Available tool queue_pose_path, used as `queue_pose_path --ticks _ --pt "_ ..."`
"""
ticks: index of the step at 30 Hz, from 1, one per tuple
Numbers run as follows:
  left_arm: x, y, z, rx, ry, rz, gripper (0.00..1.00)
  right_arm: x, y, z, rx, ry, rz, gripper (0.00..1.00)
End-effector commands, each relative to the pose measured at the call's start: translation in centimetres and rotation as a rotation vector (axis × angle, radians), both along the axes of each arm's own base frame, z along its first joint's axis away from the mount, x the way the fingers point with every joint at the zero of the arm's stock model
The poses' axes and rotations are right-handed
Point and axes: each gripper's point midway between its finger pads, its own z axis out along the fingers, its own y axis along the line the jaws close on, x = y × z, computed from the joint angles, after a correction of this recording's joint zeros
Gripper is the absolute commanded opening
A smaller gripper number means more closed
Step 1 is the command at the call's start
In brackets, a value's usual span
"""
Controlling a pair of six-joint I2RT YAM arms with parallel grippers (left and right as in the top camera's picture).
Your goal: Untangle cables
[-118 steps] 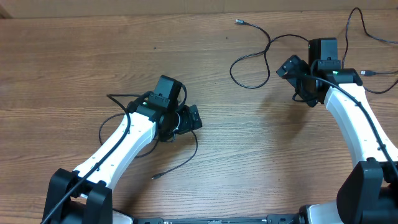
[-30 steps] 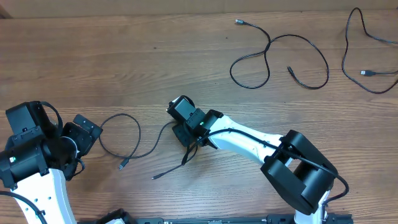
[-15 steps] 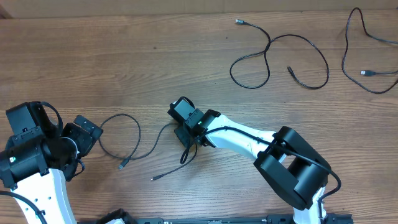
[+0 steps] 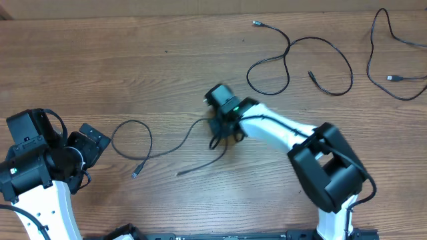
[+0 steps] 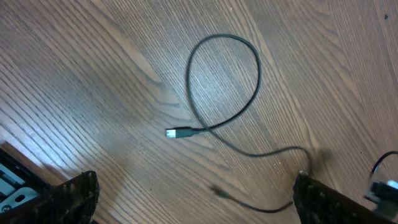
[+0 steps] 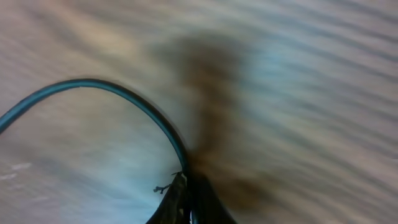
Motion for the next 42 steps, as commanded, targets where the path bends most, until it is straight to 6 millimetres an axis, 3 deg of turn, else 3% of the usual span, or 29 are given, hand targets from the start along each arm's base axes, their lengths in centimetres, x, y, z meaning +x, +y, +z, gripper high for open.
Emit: queue_pose_path --ticks 1,7,15,18,24,29,32,34,35,38,42 --pt "0.2 0.1 0.7 0.007 -0.023 -0.006 1.0 0.0 -5.7 -2.7 -0.128 0.08 -0.105 0.04" --pt "0.3 -0.4 0.4 -0.018 -0.023 -0.018 1.0 0.8 -13.1 -2.7 -0.226 0.137 -0.357 0.04" --pt "1.0 -2.7 -1.6 -0.129 -0.031 -0.041 0.99 1.3 -19.1 -0.5 -0.245 0.158 -0.508 0.04" --pt "1.4 -3.7 -2.7 -0.155 -0.035 -0.075 0.99 1.2 -19.6 0.8 -0.2 0.169 -0.539 0.04" --pt "3.0 -5.9 -4.0 -0.178 -0.08 -0.178 1.0 0.5 -16.1 3.6 -0.018 0.197 -0.485 0.04" --pt "3.4 -5.9 -3.9 -0.13 -0.098 -0.256 1.0 -0.8 -13.8 4.9 -0.014 0.193 -0.419 0.08" --pt "2.9 -4.4 -4.4 -0.046 -0.058 -0.22 1.0 -1.5 -11.8 5.5 0.012 0.194 -0.421 0.65" --pt "2.8 -3.7 -4.6 -0.01 -0.041 -0.205 1.0 -2.1 -9.4 5.7 0.106 0.242 -0.443 0.93" --pt "2.7 -3.3 -4.6 0.007 -0.035 -0.197 1.0 -2.3 -7.9 6.0 0.175 0.273 -0.441 1.0" --pt "2.6 -2.4 -4.7 0.045 -0.022 -0.159 1.0 -2.1 -3.7 7.3 0.365 0.327 -0.431 1.0" --pt "2.3 -1.4 -4.7 0.044 -0.016 -0.079 1.0 -0.9 -0.9 8.2 0.487 0.355 -0.605 1.0"
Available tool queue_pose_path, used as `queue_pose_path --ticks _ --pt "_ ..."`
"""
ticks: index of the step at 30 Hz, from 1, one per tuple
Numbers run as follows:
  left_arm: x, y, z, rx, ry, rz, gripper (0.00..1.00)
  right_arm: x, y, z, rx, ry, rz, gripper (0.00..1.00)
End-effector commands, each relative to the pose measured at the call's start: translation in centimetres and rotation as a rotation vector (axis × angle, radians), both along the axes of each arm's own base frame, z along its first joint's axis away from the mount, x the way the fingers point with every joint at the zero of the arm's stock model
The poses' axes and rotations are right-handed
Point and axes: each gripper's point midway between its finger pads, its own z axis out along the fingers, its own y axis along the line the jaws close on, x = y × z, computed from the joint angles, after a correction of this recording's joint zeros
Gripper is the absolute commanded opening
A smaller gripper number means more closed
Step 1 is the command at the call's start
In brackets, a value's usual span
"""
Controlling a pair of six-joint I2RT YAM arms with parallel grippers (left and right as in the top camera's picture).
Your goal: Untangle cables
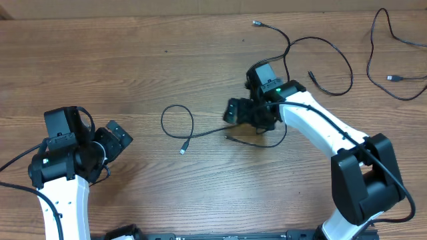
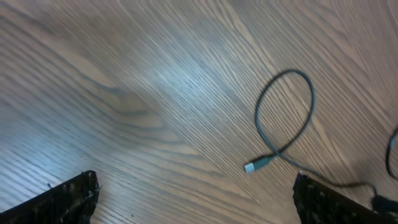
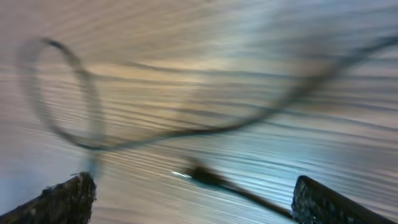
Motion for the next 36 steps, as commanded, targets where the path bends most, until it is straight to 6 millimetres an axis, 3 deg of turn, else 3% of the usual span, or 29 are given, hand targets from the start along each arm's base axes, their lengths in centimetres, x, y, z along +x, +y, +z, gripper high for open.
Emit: queue_pose_path --ticks 1,3,5,11,19,23,27,36 --pt "-0.6 1.7 -0.3 0.039 0.021 0.087 1.0 -0.5 3.2 2.0 0.166 0.128 -0.233 0.91" --pt "-0.7 2.2 -0.4 0.04 0.023 0.105 0.99 -0.6 3.5 1.5 0.141 0.202 -0.474 0.84" --pt "-0.8 2.1 -0.4 0.039 0.025 0.105 1.0 -0.4 3.1 0.8 0.079 0.174 -0.605 0.84" --pt "-1.4 1.7 -0.6 0.02 0.052 0.099 1.0 -1.3 3.8 -0.4 -0.009 0.114 -0.841 0.8" --pt "-1.8 1.6 -0.8 0.015 0.07 0.099 0.99 -2.8 4.7 -4.4 -0.072 0.168 -0.974 0.68" --pt "-1.8 1.6 -0.8 0.015 0.07 0.099 0.99 -1.7 5.7 -5.5 -0.031 0.159 -0.987 0.66" --pt "-1.8 1.6 -0.8 0.015 0.07 0.099 1.0 -1.0 6.5 -6.0 0.003 0.152 -0.985 0.53" --pt "-1.8 1.6 -0.8 0.015 0.07 0.099 1.0 -4.5 7.1 -10.2 -0.096 0.302 -0.949 0.35"
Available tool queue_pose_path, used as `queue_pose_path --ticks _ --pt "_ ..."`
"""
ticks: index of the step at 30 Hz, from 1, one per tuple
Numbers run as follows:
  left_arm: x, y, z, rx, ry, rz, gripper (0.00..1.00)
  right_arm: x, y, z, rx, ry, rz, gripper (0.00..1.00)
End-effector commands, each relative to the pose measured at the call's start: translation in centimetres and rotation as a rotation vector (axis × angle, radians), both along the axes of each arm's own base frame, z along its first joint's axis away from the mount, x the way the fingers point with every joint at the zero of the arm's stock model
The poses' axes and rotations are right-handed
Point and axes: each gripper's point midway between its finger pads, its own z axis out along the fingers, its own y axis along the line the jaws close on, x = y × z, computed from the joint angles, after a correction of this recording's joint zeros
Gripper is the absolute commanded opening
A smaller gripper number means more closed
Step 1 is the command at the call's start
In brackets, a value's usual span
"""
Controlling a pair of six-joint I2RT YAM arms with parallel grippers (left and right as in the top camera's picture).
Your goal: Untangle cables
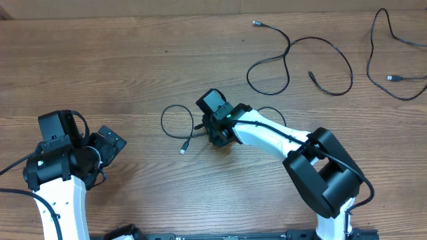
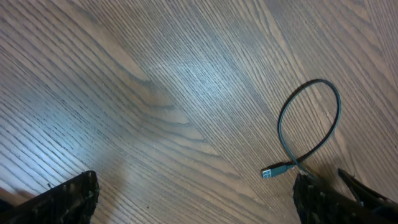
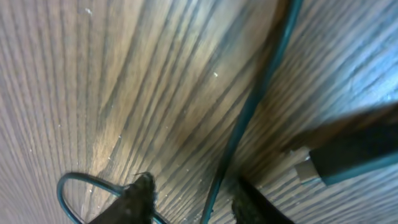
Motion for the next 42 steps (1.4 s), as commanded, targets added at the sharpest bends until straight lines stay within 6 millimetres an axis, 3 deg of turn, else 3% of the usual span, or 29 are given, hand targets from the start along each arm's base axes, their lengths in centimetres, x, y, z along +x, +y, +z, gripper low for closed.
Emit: queue_pose_path --ticks 1,8,21,25,33,42 --pt "-0.2 0.2 -0.2 0.005 0.008 0.017 1.0 -3.6 -0.8 -4.7 -0.085 0.145 0.027 0.31" --pt "-0.2 0.2 -0.2 0.005 0.008 0.017 1.0 -3.7 -2.5 -5.4 -0.192 0.125 0.133 0.04" --pt "-0.2 0.2 -0.2 0.005 0.008 0.017 1.0 -2.2 -8.3 -4.7 -0.326 0.144 0.443 0.04" --pt "-0.2 0.2 -0.2 0.005 0.007 0.017 1.0 -1.3 -11.3 -2.2 -0.409 0.137 0.458 0.04" --pt "-0.2 0.2 -0.2 0.005 0.008 0.017 0.99 2.2 -13.8 5.0 -0.434 -0.043 0.572 0.04" --pt "-0.2 0.2 -0.2 0.005 0.008 0.017 0.99 3.7 -18.1 12.5 -0.583 -0.217 0.531 0.04"
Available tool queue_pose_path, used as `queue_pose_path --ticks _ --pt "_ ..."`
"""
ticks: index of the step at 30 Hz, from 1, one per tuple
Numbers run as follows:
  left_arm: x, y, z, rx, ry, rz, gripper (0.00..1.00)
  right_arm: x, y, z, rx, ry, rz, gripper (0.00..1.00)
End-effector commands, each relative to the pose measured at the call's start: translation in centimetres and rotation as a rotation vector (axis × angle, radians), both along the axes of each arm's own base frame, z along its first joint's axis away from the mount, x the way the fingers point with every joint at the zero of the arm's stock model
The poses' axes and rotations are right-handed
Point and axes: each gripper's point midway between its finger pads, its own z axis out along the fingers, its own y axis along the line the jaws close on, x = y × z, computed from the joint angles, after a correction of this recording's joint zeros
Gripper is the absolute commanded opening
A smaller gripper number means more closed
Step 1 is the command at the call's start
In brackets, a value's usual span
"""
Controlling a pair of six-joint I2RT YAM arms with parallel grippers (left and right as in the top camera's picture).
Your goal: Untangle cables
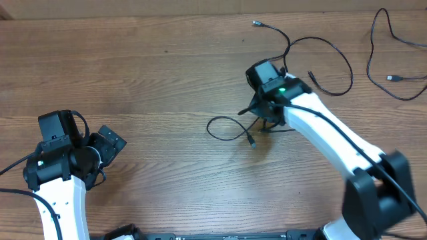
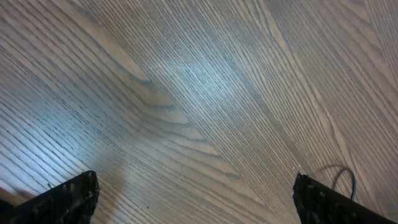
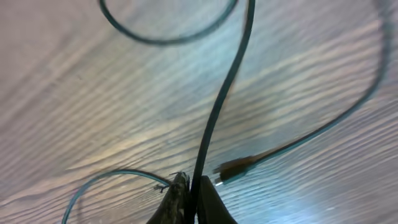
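Note:
A thin black cable [image 1: 223,127] lies mid-table with a small loop on the left and its plug [image 1: 251,141] near the front. My right gripper [image 1: 264,115] is shut on this cable just right of the loop. In the right wrist view the cable [image 3: 219,109] runs up from the pinched fingertips [image 3: 194,198], and the plug [image 3: 239,167] lies beside them. My left gripper [image 1: 112,143] stands open at the left, far from the cable. Its fingers [image 2: 69,198] frame bare wood, with a sliver of the loop [image 2: 346,177] at lower right.
A second black cable [image 1: 320,63] loops at the back, just behind my right wrist, one end [image 1: 256,23] pointing to the far edge. A third cable [image 1: 393,67] lies at the back right corner. The wooden table [image 1: 133,67] carries nothing else.
My right gripper was open around the cable left of centre; now it is shut on it further right and back. The cable's loop and plug have shifted right with it. The left arm is unchanged.
At first my right gripper was shut on the cable mid-table, its loop far left. Then it stood open further right, the loop nearer centre. It was back at the cable, open, and now holds it with the loop right of centre.

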Motion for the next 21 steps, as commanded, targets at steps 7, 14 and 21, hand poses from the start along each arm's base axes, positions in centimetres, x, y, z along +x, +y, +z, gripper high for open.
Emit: queue_pose_path --ticks 7,14,21 --pt "-0.2 0.2 -0.2 0.005 0.008 0.017 0.99 0.8 -9.1 8.3 -0.241 -0.214 -0.072 0.04" --pt "-0.2 0.2 -0.2 0.005 0.008 0.017 1.0 0.1 -17.2 11.5 -0.258 -0.267 -0.267 0.04" --pt "-0.2 0.2 -0.2 0.005 0.008 0.017 0.99 -0.6 -23.6 12.6 -0.303 -0.283 -0.393 0.04"
